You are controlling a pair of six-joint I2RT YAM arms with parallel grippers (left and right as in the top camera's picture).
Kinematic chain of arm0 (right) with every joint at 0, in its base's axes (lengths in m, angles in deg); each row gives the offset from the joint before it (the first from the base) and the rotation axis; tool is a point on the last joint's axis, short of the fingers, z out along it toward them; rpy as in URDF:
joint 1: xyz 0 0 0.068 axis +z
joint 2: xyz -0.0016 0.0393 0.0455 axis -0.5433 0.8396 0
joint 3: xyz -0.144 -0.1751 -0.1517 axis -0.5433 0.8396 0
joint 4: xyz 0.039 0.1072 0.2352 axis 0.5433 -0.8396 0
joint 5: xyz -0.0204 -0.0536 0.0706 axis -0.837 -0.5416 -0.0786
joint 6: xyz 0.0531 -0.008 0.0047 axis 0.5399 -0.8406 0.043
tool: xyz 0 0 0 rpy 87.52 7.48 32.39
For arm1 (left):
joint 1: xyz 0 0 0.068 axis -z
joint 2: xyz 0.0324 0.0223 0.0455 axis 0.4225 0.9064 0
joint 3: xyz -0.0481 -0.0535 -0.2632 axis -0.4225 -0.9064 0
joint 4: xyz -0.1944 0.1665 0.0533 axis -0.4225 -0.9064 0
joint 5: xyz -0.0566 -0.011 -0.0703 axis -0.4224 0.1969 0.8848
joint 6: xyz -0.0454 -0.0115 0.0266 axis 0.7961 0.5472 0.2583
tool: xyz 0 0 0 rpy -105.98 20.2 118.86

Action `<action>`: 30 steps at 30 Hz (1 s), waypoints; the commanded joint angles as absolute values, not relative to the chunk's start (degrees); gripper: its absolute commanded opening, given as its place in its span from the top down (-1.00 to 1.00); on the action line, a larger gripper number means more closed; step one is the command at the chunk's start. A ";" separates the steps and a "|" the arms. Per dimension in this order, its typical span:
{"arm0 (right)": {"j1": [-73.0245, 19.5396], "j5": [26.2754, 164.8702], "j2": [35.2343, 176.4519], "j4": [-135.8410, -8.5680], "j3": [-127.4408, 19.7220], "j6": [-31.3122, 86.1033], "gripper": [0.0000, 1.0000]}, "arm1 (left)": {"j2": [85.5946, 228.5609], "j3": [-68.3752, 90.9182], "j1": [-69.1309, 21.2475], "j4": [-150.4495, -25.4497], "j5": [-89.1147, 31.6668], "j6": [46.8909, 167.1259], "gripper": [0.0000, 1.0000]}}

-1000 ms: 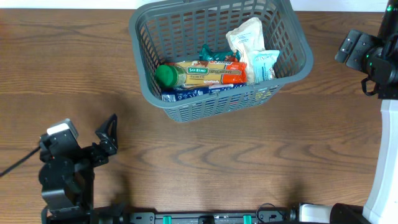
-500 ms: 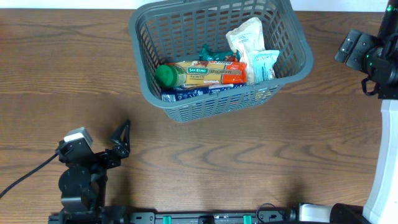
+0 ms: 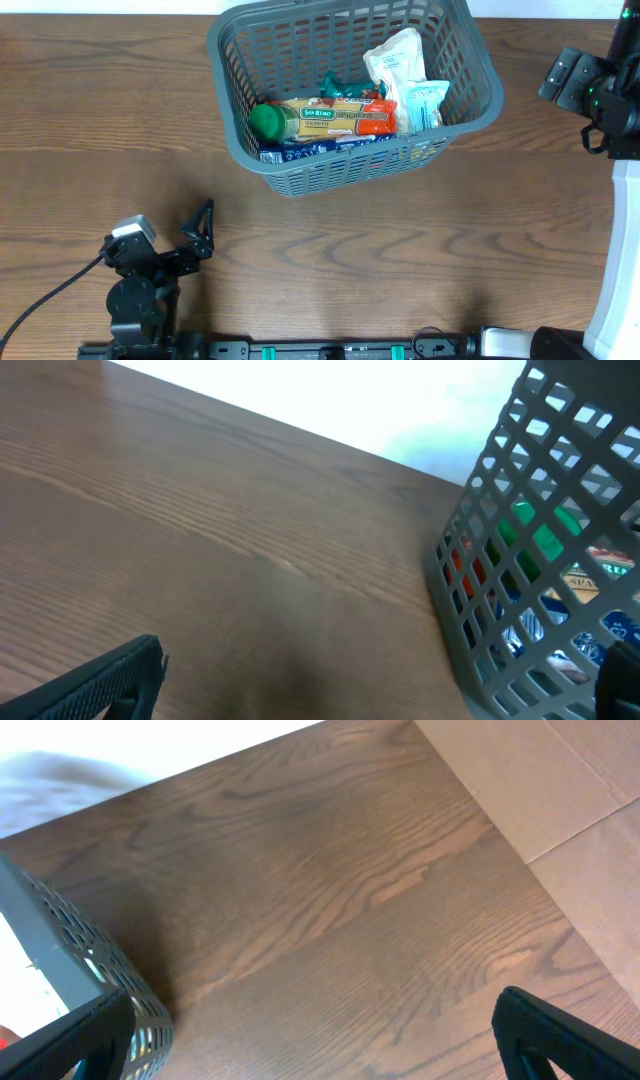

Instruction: Pack container

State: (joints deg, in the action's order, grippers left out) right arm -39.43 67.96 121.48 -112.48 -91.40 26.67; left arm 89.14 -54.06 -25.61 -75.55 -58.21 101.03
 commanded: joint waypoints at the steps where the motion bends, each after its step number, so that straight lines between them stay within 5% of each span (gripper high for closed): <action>1: -39.67 66.99 121.44 -112.54 -91.68 27.40 -0.98 | 87.78 -55.76 -25.37 -75.22 -58.27 102.23 -0.97; 30: -39.67 66.99 121.44 -112.54 -91.68 27.40 -0.98 | 85.55 -62.32 -25.40 -72.44 -58.43 104.42 -0.97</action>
